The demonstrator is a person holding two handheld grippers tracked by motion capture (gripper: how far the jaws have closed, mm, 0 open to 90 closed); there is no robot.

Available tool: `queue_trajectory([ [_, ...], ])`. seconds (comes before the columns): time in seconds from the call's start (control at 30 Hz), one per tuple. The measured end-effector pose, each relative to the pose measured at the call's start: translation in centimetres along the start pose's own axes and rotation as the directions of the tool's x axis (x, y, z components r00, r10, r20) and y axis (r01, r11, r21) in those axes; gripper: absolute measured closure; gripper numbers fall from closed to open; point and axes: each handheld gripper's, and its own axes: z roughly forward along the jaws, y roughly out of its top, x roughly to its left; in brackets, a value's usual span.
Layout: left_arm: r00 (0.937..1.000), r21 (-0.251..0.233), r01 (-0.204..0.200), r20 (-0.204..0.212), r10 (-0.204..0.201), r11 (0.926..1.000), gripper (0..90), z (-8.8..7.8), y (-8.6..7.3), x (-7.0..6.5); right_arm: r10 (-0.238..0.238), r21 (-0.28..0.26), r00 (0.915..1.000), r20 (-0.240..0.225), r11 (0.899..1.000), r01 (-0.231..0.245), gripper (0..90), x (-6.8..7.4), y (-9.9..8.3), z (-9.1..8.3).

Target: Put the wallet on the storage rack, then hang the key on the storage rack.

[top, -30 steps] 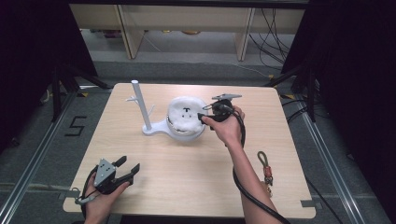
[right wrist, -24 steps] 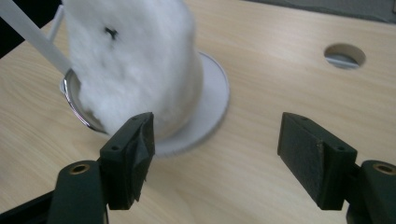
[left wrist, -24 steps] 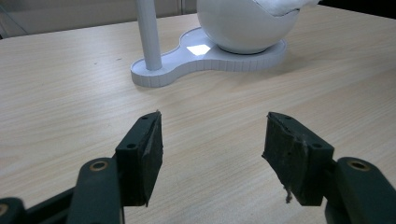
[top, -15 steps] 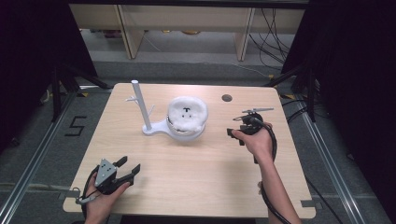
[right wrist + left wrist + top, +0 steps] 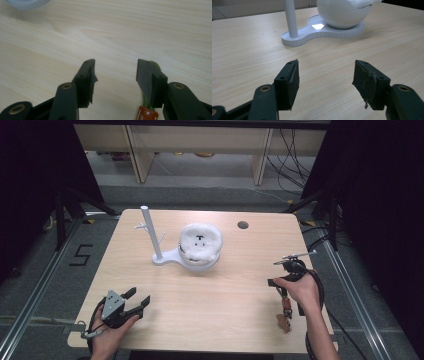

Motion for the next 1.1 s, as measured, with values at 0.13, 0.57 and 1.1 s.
queue_trajectory([
  [0.13,1.0000,0.007,0.000,-0.004,0.000,1.0000,36.9,-0.1,0.0,0.0,0.017,0.008,0.9997,0.018,1.000,-0.017,53.4,-0.4,-0.5,-0.5],
  [0.57,1.0000,0.009,0.005,-0.007,-0.005,0.9999,36.9,-0.1,0.0,0.1,0.060,0.128,0.9979,0.024,0.990,-0.062,61.1,-1.8,-1.7,-0.4],
  [1.1,1.0000,0.005,0.002,0.002,-0.002,1.0000,36.9,-0.3,0.0,0.0,0.110,0.228,0.9921,0.061,0.966,-0.121,60.6,-2.8,-3.2,-0.1],
])
